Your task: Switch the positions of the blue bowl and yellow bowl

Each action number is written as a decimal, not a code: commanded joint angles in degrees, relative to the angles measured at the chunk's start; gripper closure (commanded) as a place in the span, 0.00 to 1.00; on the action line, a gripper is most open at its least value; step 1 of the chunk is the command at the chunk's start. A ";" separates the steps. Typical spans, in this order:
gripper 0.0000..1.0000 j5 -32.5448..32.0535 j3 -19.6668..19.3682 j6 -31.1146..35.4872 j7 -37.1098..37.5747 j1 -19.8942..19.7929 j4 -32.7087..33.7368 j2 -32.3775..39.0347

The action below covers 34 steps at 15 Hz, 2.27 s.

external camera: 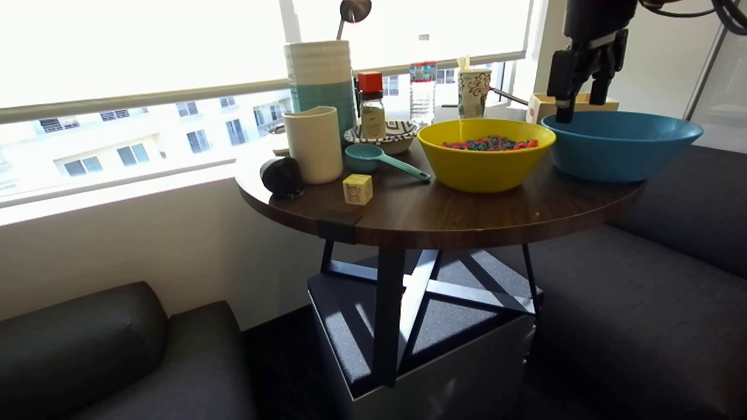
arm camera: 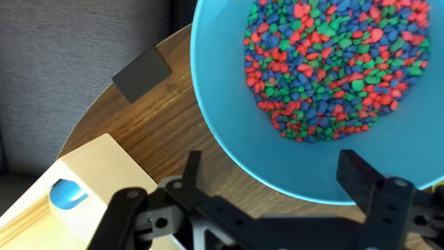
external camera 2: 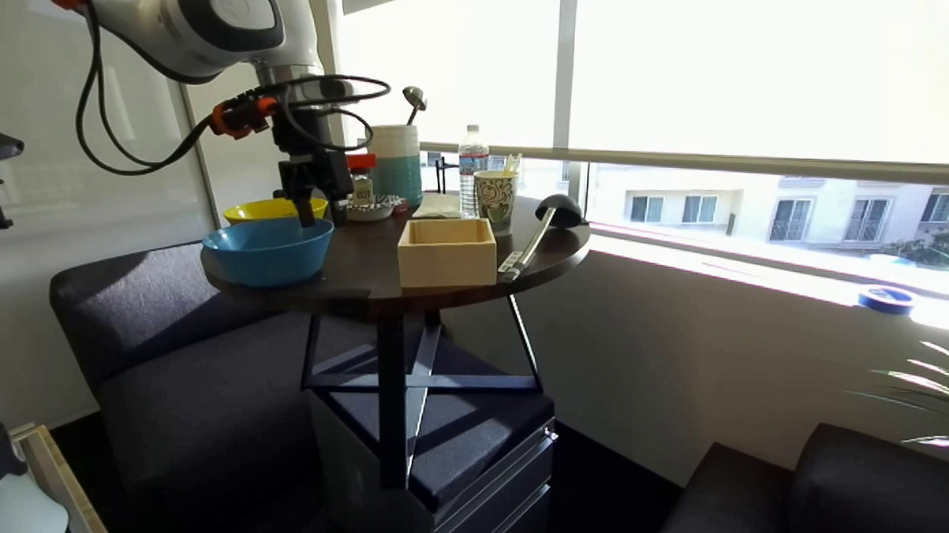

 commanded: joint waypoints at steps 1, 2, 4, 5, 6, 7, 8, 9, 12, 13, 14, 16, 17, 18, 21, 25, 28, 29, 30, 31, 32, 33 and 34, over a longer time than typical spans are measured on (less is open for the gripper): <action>0.00 -3.00 -0.23 0.40 0.47 1.02 3.20 2.84; 0.00 -3.48 -0.08 0.48 0.76 1.12 3.79 3.55; 0.00 -3.57 -0.21 1.32 0.69 1.50 4.79 4.92; 0.00 -3.60 -0.27 1.55 0.67 1.61 5.34 5.69; 0.00 -3.66 -0.32 1.75 0.68 1.69 5.78 6.43; 0.00 -3.77 -0.42 1.92 0.73 1.71 6.35 7.13; 0.00 -4.11 -0.49 2.08 0.95 1.64 6.89 7.76; 0.00 -4.55 -0.49 2.16 1.17 1.59 7.40 8.19; 0.00 -6.06 -0.72 2.40 1.55 1.59 9.42 9.31; 0.00 -6.45 -0.76 2.50 1.71 1.65 10.12 9.74; 0.00 -6.63 -0.80 3.08 1.70 1.76 10.73 10.46; 0.00 -6.35 -0.93 4.03 1.62 1.90 11.96 11.89; 0.00 -6.20 -0.97 4.62 1.75 1.93 12.39 12.44; 0.00 -6.08 -0.99 4.98 1.72 1.99 12.79 12.97; 0.00 -5.91 -1.19 5.79 1.67 2.03 13.86 14.05; 0.00 -5.26 -1.33 7.68 1.43 2.24 15.17 15.42; 0.00 -5.26 -1.28 9.24 1.60 2.44 16.05 16.57; 0.00 -5.88 -1.19 9.80 2.08 2.49 16.36 16.55; 0.00 -6.43 -1.13 10.16 2.50 2.57 16.72 16.74; 0.00 -6.78 -1.15 10.49 2.81 2.58 17.22 17.13; 0.00 -7.47 -1.15 10.62 3.43 2.58 17.63 17.49; 0.00 -7.40 -1.24 10.77 3.41 2.60 18.12 17.87; 0.00 -6.86 -1.42 11.16 2.98 2.59 18.52 18.26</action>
